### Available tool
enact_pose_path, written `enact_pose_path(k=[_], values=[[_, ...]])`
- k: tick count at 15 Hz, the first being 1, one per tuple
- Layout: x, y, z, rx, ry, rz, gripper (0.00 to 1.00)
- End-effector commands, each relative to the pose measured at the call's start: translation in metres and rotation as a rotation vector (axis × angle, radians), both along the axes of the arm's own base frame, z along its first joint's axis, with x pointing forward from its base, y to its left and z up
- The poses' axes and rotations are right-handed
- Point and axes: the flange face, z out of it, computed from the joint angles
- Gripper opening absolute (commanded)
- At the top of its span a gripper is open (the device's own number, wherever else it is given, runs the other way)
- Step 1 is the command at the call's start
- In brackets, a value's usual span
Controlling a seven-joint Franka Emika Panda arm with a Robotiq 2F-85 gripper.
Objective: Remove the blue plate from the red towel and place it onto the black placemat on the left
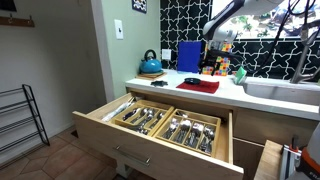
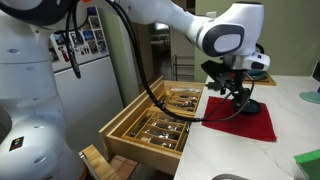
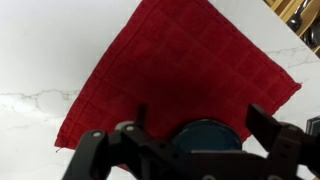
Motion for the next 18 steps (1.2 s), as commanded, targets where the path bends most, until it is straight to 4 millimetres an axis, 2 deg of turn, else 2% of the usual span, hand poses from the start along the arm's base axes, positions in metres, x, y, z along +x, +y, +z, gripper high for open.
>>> enact_pose_path(k=[1,10,18], values=[[0.005,-0.008,-0.002,-0.002,-0.009,-0.029,1.00],[0.035,-0.057,-0.029,0.025,-0.061,-0.146,1.00],[0.065,-0.073,-0.060,0.076,-0.063,-0.214,1.00]])
